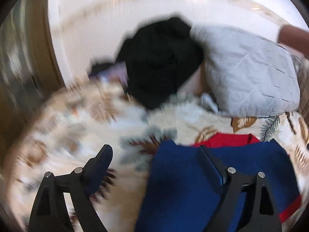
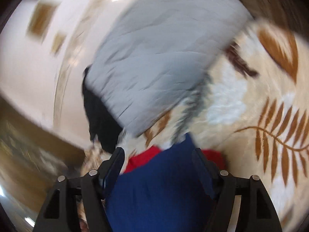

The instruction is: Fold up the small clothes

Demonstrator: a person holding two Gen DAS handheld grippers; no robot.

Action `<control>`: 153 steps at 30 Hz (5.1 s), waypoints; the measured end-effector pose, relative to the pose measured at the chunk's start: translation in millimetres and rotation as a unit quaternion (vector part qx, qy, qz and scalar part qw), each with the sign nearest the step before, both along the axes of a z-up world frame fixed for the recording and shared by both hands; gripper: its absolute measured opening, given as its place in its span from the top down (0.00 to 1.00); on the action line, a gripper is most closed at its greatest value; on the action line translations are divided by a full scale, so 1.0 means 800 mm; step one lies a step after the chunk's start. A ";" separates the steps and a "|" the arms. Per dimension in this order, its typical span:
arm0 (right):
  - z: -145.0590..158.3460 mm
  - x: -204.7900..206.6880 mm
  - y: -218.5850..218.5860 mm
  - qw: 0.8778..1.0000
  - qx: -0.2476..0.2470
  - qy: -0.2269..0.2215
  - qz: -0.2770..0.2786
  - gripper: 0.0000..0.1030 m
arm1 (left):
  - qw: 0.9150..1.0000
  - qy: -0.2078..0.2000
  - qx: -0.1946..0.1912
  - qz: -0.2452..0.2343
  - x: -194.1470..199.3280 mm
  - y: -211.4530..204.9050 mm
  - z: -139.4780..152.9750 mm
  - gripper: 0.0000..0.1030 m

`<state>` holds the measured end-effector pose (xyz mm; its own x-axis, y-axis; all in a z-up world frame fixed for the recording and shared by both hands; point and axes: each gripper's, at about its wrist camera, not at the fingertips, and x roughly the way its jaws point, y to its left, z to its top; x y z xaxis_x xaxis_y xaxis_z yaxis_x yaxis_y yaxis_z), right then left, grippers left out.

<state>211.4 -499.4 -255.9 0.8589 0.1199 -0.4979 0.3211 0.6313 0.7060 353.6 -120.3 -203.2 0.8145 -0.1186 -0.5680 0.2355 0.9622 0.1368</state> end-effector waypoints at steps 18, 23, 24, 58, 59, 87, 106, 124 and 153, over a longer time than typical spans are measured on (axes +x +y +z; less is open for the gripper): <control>0.060 -0.140 0.193 0.980 -0.186 -0.047 0.047 0.26 | 0.995 -0.099 -0.009 0.005 -0.168 0.024 0.087 0.05; 0.056 -0.126 0.199 0.980 -0.186 -0.042 0.056 0.26 | 0.996 -0.092 -0.005 0.002 -0.160 0.022 0.078 0.05; 0.053 -0.121 0.199 0.981 -0.181 -0.038 0.059 0.26 | 0.996 -0.087 -0.005 0.002 -0.156 0.022 0.074 0.05; 0.006 -0.015 0.092 0.976 -0.207 0.066 0.016 0.68 | 0.999 0.025 0.032 0.022 -0.079 -0.006 -0.030 0.05; 0.023 -0.032 0.100 0.977 -0.207 0.043 0.010 0.61 | 1.000 0.009 0.020 0.022 -0.092 -0.002 -0.017 0.05; 0.064 -0.193 0.188 0.968 -0.249 -0.009 -0.035 0.19 | 0.998 -0.047 -0.036 -0.008 -0.190 0.019 0.040 0.04; 0.055 -0.179 0.190 0.970 -0.242 -0.002 -0.028 0.19 | 0.999 -0.035 -0.029 0.004 -0.170 0.031 0.026 0.04; 0.054 -0.181 0.185 0.971 -0.238 -0.006 -0.032 0.19 | 0.999 -0.038 -0.030 0.010 -0.169 0.037 0.029 0.04; 0.058 -0.180 0.192 0.970 -0.243 -0.011 -0.024 0.19 | 0.999 -0.041 -0.032 0.008 -0.172 0.036 0.033 0.04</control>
